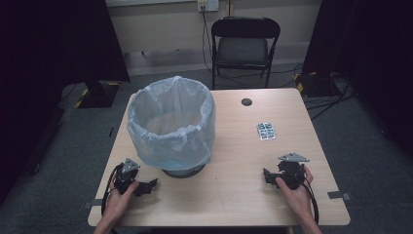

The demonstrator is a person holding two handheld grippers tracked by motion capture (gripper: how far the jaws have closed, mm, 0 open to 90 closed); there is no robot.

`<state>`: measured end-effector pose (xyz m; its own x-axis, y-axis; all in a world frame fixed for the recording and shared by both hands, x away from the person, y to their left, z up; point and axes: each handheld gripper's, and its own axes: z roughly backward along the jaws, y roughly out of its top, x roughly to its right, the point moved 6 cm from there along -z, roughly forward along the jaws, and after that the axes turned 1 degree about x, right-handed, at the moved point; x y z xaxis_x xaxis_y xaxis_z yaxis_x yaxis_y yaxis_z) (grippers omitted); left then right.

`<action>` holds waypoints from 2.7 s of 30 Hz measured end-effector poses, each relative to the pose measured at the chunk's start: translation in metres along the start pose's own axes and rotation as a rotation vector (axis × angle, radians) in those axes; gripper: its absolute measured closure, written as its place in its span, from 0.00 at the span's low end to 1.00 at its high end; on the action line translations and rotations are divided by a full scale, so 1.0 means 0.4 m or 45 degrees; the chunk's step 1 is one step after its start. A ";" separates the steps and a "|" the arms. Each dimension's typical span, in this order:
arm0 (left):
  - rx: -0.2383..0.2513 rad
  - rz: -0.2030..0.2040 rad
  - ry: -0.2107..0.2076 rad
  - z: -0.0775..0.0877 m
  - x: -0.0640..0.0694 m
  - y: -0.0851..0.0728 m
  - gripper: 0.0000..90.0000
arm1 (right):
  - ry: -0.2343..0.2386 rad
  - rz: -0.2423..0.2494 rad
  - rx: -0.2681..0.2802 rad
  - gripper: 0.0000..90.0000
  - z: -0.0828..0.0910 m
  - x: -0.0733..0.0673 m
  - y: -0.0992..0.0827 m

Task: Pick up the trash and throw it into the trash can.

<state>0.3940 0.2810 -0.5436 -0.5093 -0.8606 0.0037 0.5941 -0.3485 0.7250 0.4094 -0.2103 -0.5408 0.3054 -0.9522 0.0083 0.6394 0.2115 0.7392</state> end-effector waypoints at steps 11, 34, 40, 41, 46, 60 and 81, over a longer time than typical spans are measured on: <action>0.000 0.001 0.000 0.000 0.000 0.000 0.00 | 0.003 0.006 -0.010 0.10 0.000 0.001 0.002; -0.001 0.001 0.001 0.000 0.000 0.000 0.00 | 0.088 0.068 0.009 0.18 -0.016 -0.015 0.089; -0.001 0.000 0.002 0.000 0.000 0.000 0.00 | 0.064 0.092 0.019 0.18 -0.037 -0.004 0.137; -0.001 0.001 0.000 0.000 0.000 0.000 0.00 | 0.063 0.096 0.018 0.18 -0.041 -0.002 0.144; -0.001 0.000 0.003 0.000 0.000 0.000 0.00 | 0.076 0.112 0.008 0.17 -0.055 -0.004 0.178; -0.001 -0.002 0.004 0.000 -0.001 0.000 0.00 | 0.062 0.111 -0.007 0.16 -0.116 0.028 0.246; 0.000 0.002 0.006 0.001 0.001 0.000 0.00 | 0.018 0.029 -0.090 0.19 -0.257 0.093 0.339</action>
<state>0.3936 0.2808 -0.5435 -0.5052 -0.8630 0.0018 0.5951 -0.3469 0.7249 0.5800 -0.1945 -0.5097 0.3300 -0.9439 0.0152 0.6803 0.2489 0.6894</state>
